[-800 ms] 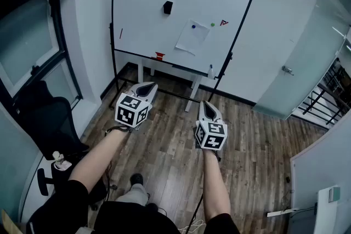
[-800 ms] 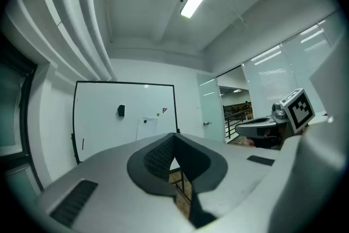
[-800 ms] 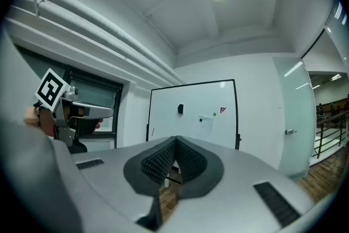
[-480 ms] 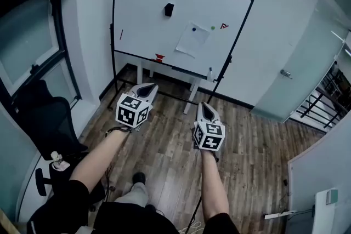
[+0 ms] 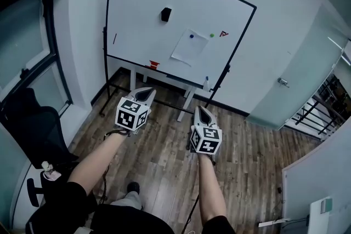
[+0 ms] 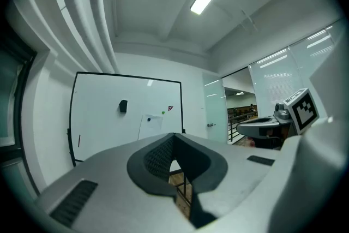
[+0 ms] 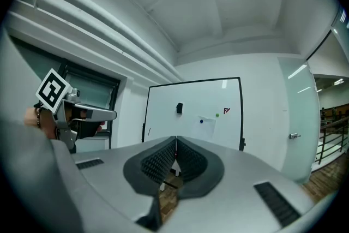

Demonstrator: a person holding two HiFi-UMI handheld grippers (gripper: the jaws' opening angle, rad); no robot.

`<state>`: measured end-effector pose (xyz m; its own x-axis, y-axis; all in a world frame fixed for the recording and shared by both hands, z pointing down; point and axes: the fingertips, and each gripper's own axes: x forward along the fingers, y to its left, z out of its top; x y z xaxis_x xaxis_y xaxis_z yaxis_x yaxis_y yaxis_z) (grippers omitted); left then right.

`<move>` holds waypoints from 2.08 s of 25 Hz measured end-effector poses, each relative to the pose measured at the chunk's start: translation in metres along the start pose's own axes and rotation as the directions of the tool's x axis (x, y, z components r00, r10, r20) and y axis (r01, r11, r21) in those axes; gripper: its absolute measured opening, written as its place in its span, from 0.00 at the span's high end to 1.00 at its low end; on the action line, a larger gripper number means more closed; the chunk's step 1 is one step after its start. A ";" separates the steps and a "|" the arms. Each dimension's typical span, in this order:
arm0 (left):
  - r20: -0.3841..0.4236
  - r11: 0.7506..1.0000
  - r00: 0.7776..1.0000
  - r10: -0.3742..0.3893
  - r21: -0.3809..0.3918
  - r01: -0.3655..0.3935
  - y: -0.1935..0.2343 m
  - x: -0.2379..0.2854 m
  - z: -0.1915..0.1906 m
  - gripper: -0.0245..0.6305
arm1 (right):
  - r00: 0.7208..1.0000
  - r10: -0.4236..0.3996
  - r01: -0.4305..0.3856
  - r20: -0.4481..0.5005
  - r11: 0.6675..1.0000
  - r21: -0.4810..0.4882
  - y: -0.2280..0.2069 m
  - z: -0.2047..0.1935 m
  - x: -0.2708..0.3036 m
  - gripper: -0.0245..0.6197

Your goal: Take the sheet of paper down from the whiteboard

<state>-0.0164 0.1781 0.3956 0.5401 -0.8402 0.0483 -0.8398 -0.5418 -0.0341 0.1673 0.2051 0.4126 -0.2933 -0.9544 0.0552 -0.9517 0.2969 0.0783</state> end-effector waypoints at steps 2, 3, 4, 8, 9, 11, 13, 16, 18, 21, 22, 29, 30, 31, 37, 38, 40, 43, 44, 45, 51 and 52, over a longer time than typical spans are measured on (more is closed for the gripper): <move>0.001 1.000 1.000 -0.004 0.001 0.004 0.012 0.023 0.001 0.93 | 1.000 -0.004 0.004 -0.007 1.000 -0.006 -0.009 0.001 0.024 0.92; 0.002 1.000 1.000 -0.005 0.000 0.005 0.020 0.034 0.003 0.93 | 1.000 -0.005 0.004 -0.010 1.000 -0.011 -0.013 0.002 0.037 0.92; 0.004 1.000 1.000 -0.005 -0.001 0.005 0.029 0.045 0.005 0.93 | 1.000 -0.004 0.004 -0.010 1.000 -0.015 -0.015 0.004 0.050 0.92; 0.020 1.000 1.000 0.004 -0.009 -0.004 0.069 0.085 0.016 0.93 | 1.000 -0.004 0.004 -0.002 1.000 -0.006 -0.026 0.009 0.104 0.92; 0.021 1.000 1.000 0.003 -0.008 -0.003 0.077 0.094 0.016 0.93 | 1.000 -0.006 0.006 -0.004 1.000 -0.002 -0.027 0.009 0.116 0.92; 0.014 1.000 1.000 -0.001 -0.005 0.001 0.093 0.109 0.016 0.93 | 1.000 -0.009 0.009 -0.007 1.000 0.003 -0.028 0.010 0.139 0.92; 0.004 1.000 1.000 -0.005 0.002 0.005 0.109 0.122 0.014 0.93 | 1.000 -0.011 0.011 -0.008 1.000 0.009 -0.027 0.011 0.161 0.92; -0.005 1.000 1.000 -0.012 0.011 0.012 0.129 0.137 0.010 0.93 | 1.000 -0.014 0.014 -0.007 1.000 0.018 -0.024 0.009 0.187 0.92; -0.009 1.000 1.000 -0.016 0.011 0.016 0.139 0.146 0.007 0.93 | 1.000 -0.015 0.016 -0.010 1.000 0.023 -0.022 0.006 0.200 0.92; -0.015 1.000 1.000 -0.024 0.006 0.024 0.149 0.156 0.000 0.93 | 1.000 -0.017 0.018 -0.021 1.000 0.019 -0.021 0.002 0.214 0.92; -0.017 1.000 0.999 -0.027 0.004 0.027 0.152 0.159 -0.002 0.93 | 1.000 -0.018 0.019 -0.024 1.000 0.017 -0.020 0.000 0.217 0.92; -0.030 0.999 0.998 -0.050 -0.002 0.050 0.166 0.187 -0.015 0.93 | 0.999 -0.021 0.021 -0.044 1.000 0.018 -0.023 -0.013 0.243 0.92; -0.032 0.999 0.998 -0.052 -0.001 0.052 0.167 0.193 -0.017 0.93 | 0.999 -0.021 0.022 -0.046 1.000 0.020 -0.025 -0.015 0.248 0.92; -0.034 0.999 0.998 -0.054 0.000 0.054 0.169 0.198 -0.018 0.93 | 0.999 -0.023 0.024 -0.048 0.999 0.021 -0.028 -0.016 0.254 0.92; -0.035 0.998 0.998 -0.057 0.009 0.058 0.189 0.240 -0.021 0.93 | 0.999 -0.024 0.026 -0.044 0.999 0.029 -0.045 -0.020 0.297 0.92; -0.033 0.998 0.998 -0.057 0.010 0.058 0.194 0.250 -0.021 0.93 | 0.999 -0.024 0.025 -0.042 0.999 0.032 -0.048 -0.020 0.307 0.92; -0.031 0.998 0.998 -0.059 0.012 0.059 0.203 0.271 -0.021 0.93 | 0.999 -0.023 0.024 -0.039 0.999 0.033 -0.055 -0.022 0.328 0.92; -0.031 0.997 0.997 -0.067 0.024 0.068 0.217 0.308 -0.021 0.93 | 0.999 -0.026 0.026 -0.027 0.999 0.031 -0.070 -0.022 0.364 0.92; -0.034 0.997 0.997 -0.069 0.031 0.070 0.223 0.321 -0.021 0.93 | 0.999 -0.028 0.029 -0.021 0.999 0.034 -0.076 -0.021 0.378 0.92; -0.039 0.997 0.997 -0.072 0.036 0.073 0.229 0.335 -0.021 0.93 | 0.999 -0.033 0.033 -0.015 0.999 0.039 -0.082 -0.020 0.392 0.92; -0.066 0.992 0.992 -0.104 0.062 0.109 0.259 0.423 -0.010 0.93 | 0.998 -0.065 0.065 -0.003 0.996 0.068 -0.122 -0.006 0.467 0.92; -0.064 0.992 0.992 -0.108 0.060 0.112 0.264 0.438 -0.007 0.93 | 0.998 -0.068 0.068 -0.007 0.995 0.070 -0.128 -0.005 0.479 0.92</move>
<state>-0.0023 -0.3325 0.4145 0.6231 -0.7736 0.1154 -0.7693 -0.6328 -0.0882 0.1489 -0.2896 0.4335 -0.2274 -0.9722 0.0564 -0.9735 0.2284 0.0124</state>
